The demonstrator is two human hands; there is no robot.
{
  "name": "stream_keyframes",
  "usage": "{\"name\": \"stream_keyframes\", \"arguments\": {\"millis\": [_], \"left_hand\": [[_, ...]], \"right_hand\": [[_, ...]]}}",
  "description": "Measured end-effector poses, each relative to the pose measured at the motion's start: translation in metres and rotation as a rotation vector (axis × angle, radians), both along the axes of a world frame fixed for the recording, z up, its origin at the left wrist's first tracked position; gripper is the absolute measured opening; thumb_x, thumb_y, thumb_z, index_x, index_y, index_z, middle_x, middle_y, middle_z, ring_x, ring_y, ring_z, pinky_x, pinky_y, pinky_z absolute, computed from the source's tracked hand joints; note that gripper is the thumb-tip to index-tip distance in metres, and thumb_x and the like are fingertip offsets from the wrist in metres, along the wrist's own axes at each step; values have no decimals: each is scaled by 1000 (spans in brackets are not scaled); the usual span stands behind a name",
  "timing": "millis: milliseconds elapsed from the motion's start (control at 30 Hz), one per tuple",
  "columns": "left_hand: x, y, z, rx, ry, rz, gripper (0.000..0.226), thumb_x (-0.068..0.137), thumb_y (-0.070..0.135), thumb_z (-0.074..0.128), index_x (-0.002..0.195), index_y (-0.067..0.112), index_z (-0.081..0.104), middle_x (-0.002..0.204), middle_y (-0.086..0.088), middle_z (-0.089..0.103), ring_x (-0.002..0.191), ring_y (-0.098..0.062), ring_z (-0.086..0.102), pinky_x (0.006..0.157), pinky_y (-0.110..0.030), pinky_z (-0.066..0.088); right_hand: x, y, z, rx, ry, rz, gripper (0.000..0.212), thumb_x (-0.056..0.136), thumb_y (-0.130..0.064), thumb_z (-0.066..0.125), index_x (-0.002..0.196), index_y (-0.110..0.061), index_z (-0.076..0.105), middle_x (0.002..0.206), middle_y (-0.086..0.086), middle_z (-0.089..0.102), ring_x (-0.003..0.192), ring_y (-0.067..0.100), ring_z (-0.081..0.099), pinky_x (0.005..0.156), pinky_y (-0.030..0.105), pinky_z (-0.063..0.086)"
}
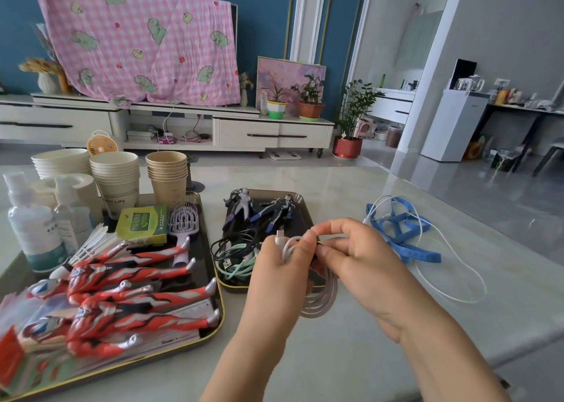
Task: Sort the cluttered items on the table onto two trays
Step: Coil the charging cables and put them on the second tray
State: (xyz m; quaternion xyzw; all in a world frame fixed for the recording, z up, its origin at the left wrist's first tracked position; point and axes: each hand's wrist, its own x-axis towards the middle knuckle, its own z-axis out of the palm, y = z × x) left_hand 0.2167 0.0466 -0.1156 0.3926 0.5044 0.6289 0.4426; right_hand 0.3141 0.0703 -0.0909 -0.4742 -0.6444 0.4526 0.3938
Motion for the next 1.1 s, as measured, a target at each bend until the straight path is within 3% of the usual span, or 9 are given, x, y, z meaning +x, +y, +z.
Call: {"name": "stream_keyframes", "arguments": {"millis": [133,267,333,500,700,900,1100], "left_hand": [[1,-3,2,-79,-129,-76,30,94,26,52,69,11,58,48,4,55,39,-8,43,42,-18,36],[-3,-4,2,-137,-198,-44,27,92,23,57,73,5,61,50,-1,55,40,-12,44,46,-19,36],[-5,-5,2,-152,-211,-18,26,90,22,59,71,4,61,51,-2,59,38,-12,48,40,-14,34],[-9,-9,5,-209,-273,-24,19,88,16,62,72,6,67,58,-4,68,45,-13,63,43,-15,48],[-14,-9,6,-239,-336,95,17,87,10,62,70,6,64,44,-2,60,28,-6,46,36,-11,41],[-13,-9,5,-227,-289,130,12,88,10,61,77,9,67,43,1,58,29,-7,46,46,-20,44],[-13,-10,6,-250,-304,91,24,86,8,62,61,9,60,40,0,54,30,-9,46,37,-14,40]], "right_hand": [[3,1,-1,21,-47,18,16,92,-6,53,97,-21,58,81,2,70,74,9,64,69,19,49],[1,1,-2,71,-75,46,12,90,-6,56,94,-17,59,76,2,70,70,11,66,71,25,53],[0,2,-5,119,-110,41,13,88,-6,58,91,-19,59,77,1,70,72,12,67,74,28,54],[2,5,-9,271,-221,4,17,85,-9,64,82,-25,58,76,-3,69,67,5,65,64,18,51],[-4,3,-12,398,-290,106,22,86,-2,58,80,-23,62,78,-4,69,72,6,66,74,28,54],[-1,-1,-11,400,-340,218,41,80,11,50,88,-28,56,86,-12,63,76,1,60,65,12,48],[-7,-4,-17,569,-521,177,41,73,6,48,87,-32,40,92,-12,47,77,12,52,71,38,49]]}}
